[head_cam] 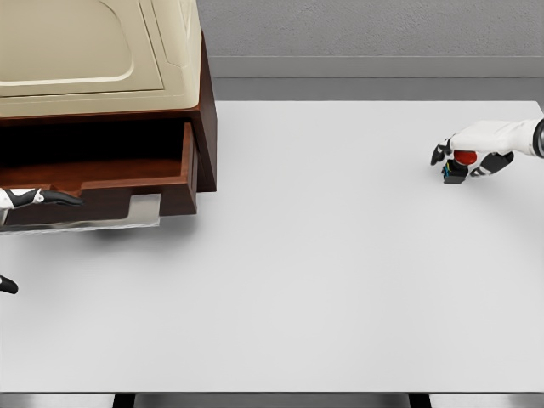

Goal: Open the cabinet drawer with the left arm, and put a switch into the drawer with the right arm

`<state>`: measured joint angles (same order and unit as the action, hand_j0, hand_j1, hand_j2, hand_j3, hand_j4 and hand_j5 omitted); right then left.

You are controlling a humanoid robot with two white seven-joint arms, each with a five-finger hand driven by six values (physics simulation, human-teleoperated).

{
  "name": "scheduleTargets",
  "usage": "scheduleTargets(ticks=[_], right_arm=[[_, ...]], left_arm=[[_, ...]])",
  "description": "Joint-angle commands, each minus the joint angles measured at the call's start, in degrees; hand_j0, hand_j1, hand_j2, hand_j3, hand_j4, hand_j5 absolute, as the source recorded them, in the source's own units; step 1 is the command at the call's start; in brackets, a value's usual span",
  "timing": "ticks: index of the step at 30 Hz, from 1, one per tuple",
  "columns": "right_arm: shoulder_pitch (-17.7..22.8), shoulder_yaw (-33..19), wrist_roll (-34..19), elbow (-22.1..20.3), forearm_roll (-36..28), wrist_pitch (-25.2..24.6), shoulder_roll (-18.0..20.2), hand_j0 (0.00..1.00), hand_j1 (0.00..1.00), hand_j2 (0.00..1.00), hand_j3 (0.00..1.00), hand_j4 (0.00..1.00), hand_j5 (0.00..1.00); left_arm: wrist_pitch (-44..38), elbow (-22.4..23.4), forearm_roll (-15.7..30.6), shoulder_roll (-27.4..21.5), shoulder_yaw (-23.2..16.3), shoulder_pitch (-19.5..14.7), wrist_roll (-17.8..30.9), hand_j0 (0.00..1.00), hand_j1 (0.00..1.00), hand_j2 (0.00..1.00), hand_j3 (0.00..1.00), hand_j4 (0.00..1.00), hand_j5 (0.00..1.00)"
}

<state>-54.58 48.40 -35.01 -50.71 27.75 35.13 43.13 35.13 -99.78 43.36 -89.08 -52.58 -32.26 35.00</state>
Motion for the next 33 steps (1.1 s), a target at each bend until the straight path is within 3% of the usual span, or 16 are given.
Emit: scheduleTargets(ticks=[1, 16, 21, 33], right_arm=[[0.00, -0.15, 0.01, 0.00, -0.24, -0.13, 0.11, 0.66, 0.66, 0.66, 0.66, 0.66, 0.66], [0.09, -0.15, 0.01, 0.00, -0.60, -0.13, 0.02, 0.51, 0.51, 0.51, 0.51, 0.51, 0.51], [0.09, -0.24, 0.01, 0.00, -0.68, -0.13, 0.02, 0.41, 0.41, 0.41, 0.41, 0.41, 0.41], [-0.61, -3.58, 0.01, -0.71, -3.23, -0.13, -1.30, 0.35, 0.35, 0.35, 0.35, 0.35, 0.35]], left_arm=[[-0.13, 0.02, 0.41, -0.04, -0.06, 0.00, 0.00, 1.00, 1.00, 1.00, 1.00, 1.00, 1.00], [-0.13, 1.08, 0.50, -0.13, -0.68, -0.08, 0.00, 1.00, 1.00, 1.00, 1.00, 1.00, 1.00], [-0.13, 1.16, 0.50, -0.21, -0.68, -0.08, 0.00, 1.00, 1.00, 1.00, 1.00, 1.00, 1.00], [-0.13, 1.95, 0.50, -0.04, -0.68, 0.00, 0.00, 1.00, 1.00, 1.00, 1.00, 1.00, 1.00]])
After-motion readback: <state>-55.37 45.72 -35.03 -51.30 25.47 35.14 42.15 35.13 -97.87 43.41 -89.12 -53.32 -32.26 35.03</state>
